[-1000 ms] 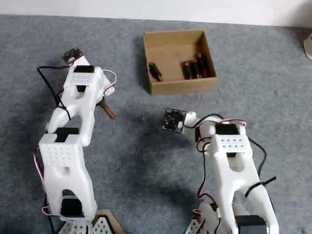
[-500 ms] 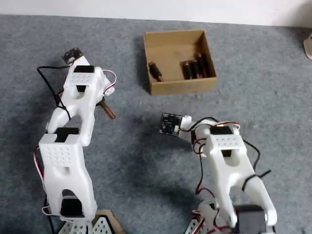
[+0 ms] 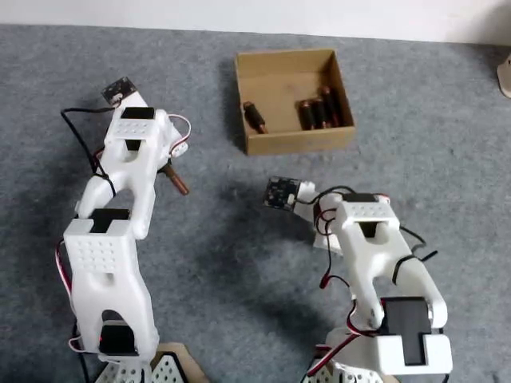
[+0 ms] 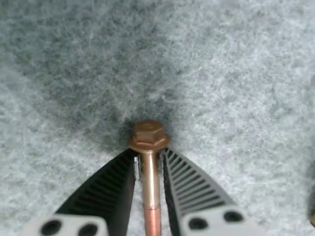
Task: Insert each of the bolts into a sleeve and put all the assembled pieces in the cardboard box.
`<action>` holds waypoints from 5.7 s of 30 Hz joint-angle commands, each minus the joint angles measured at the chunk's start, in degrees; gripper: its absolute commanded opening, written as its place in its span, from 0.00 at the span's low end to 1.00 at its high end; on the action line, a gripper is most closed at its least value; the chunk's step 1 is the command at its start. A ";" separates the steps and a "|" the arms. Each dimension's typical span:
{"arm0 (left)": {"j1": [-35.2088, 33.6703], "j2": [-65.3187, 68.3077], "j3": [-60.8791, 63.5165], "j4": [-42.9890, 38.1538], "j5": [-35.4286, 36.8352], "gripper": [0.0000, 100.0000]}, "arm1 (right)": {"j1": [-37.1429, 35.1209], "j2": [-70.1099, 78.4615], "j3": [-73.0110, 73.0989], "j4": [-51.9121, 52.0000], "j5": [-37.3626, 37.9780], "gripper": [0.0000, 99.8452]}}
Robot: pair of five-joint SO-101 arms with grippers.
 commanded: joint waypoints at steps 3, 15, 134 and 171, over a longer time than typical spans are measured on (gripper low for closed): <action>1.80 -1.63 -0.31 -0.26 -0.44 0.01 | 1.10 -4.18 -4.00 4.88 -1.05 0.14; 1.80 -1.63 -0.22 -0.09 -0.44 0.01 | -1.10 -18.15 -3.47 16.22 -1.14 0.14; 2.95 -16.84 4.18 0.18 -0.09 0.01 | -0.66 -26.95 -10.59 -4.62 -46.86 0.00; 10.15 -62.37 40.92 -15.91 -0.09 0.01 | 0.84 -52.09 -3.74 6.11 -56.44 0.00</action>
